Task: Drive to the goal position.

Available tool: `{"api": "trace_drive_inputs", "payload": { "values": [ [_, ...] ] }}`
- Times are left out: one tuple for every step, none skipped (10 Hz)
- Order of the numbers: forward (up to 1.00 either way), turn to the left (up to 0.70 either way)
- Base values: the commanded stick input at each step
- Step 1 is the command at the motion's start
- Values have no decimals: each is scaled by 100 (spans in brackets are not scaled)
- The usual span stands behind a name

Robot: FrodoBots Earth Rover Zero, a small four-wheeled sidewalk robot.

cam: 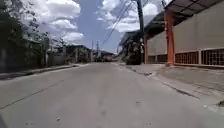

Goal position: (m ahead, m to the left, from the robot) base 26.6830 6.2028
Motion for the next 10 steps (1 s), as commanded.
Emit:
{"api": "trace_drive_inputs", "payload": {
  "values": [
    [100,0],
    [100,0],
    [100,0],
    [100,0],
    [100,0],
    [100,0],
    [100,0],
    [100,0],
    [100,0],
    [100,0]
  ]
}}
